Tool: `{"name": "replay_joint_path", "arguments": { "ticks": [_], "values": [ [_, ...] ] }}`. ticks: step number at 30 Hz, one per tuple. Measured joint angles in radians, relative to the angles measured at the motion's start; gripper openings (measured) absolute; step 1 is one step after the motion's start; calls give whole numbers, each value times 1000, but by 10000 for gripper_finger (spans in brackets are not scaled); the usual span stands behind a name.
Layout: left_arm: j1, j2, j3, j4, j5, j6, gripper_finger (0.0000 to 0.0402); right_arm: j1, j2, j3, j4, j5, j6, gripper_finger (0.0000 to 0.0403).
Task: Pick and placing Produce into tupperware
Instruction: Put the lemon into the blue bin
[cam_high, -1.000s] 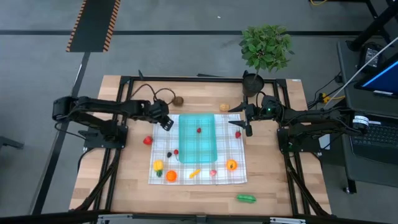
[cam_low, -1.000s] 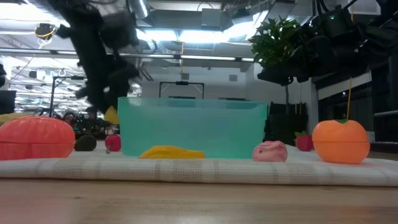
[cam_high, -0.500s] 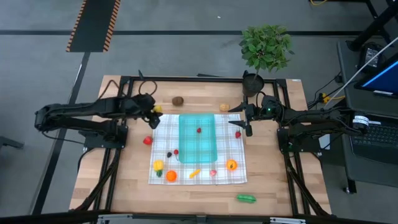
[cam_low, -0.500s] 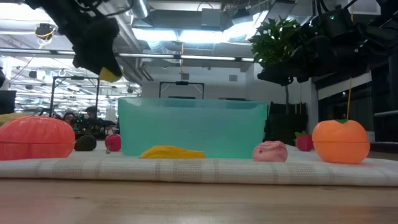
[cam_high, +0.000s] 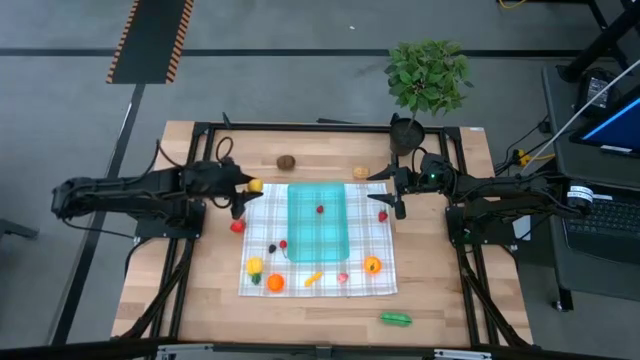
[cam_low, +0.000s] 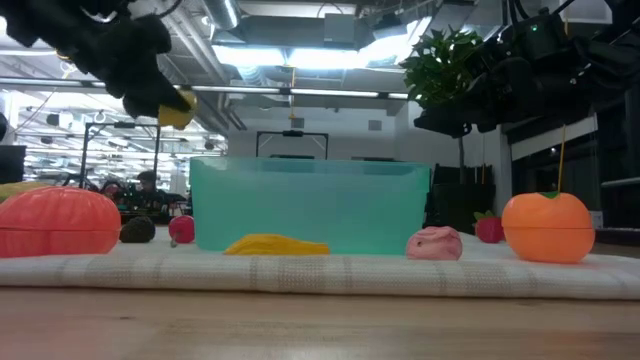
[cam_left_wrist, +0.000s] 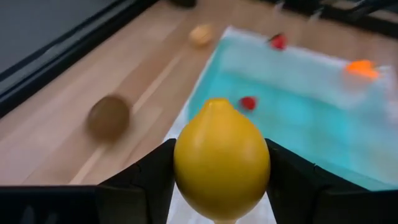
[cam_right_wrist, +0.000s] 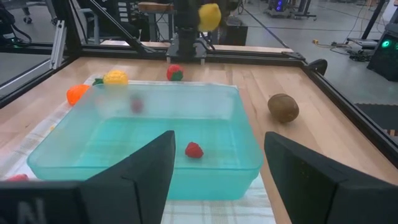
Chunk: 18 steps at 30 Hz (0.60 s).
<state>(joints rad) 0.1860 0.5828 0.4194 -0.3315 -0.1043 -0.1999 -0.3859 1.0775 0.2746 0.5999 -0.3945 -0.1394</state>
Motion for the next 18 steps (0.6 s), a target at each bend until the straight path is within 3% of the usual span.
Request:
{"name": "replay_joint_path", "arguments": {
  "ticks": [5, 9, 18],
  "values": [
    [0, -64, -104, 190, 124, 60, 197, 0, 0, 0, 4, -20, 19, 249],
    [1, -83, -167, 339, 204, 96, 197, 0, 0, -2, 41, -114, 55, 249],
    [1, -80, -286, 654, 248, 160, 197, 3, 0, -192, 436, -45, 160, 249]
  ]
}}
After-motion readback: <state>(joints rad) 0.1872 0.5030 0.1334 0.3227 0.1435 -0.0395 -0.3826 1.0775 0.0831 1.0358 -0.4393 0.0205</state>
